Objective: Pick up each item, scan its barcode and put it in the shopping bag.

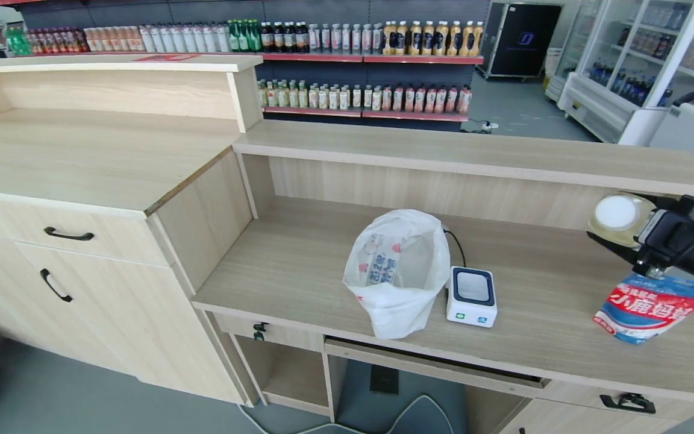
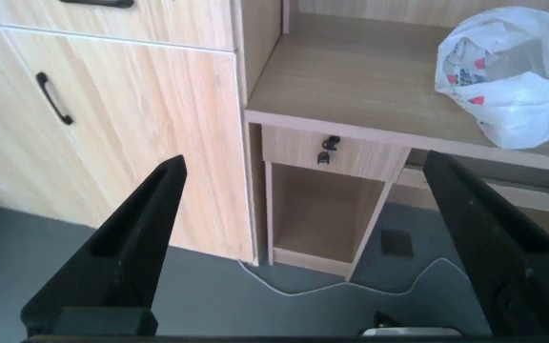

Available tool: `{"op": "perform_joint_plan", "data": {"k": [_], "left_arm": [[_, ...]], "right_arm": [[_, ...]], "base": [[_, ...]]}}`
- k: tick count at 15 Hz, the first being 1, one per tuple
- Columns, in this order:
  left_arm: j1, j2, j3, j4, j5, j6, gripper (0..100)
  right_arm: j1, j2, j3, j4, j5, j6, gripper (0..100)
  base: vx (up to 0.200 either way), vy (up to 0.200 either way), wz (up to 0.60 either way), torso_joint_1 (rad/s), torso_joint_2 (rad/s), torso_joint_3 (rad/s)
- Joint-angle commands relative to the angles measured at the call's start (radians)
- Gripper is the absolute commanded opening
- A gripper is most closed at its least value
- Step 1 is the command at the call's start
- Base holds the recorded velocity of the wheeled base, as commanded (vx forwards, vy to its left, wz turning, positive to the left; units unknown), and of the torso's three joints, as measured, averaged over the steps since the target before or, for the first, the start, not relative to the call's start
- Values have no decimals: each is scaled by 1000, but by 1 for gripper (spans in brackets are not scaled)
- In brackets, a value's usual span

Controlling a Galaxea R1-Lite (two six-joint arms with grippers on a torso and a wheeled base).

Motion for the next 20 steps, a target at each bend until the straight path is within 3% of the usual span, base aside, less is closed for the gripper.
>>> {"op": "perform_joint_plan", "data": {"k": [1, 4, 9, 20], "left_arm": [[0, 0, 0, 0, 0, 0, 100], [0, 0, 0, 0, 0, 0, 100], [0, 0, 0, 0, 0, 0, 100], [0, 0, 0, 0, 0, 0, 100]], "right_arm": [[39, 93, -8, -86, -1, -21, 0], [96, 213, 5, -213, 6, -36, 0], [110, 328, 44, -221, 58, -135, 0], [111, 518, -8, -311, 90, -181, 0]], "base": [[0, 0, 600, 7, 7, 2], [0, 0, 200, -1, 2, 2], [0, 0, 0, 0, 0, 0], [0, 0, 0, 0, 0, 0]]}}
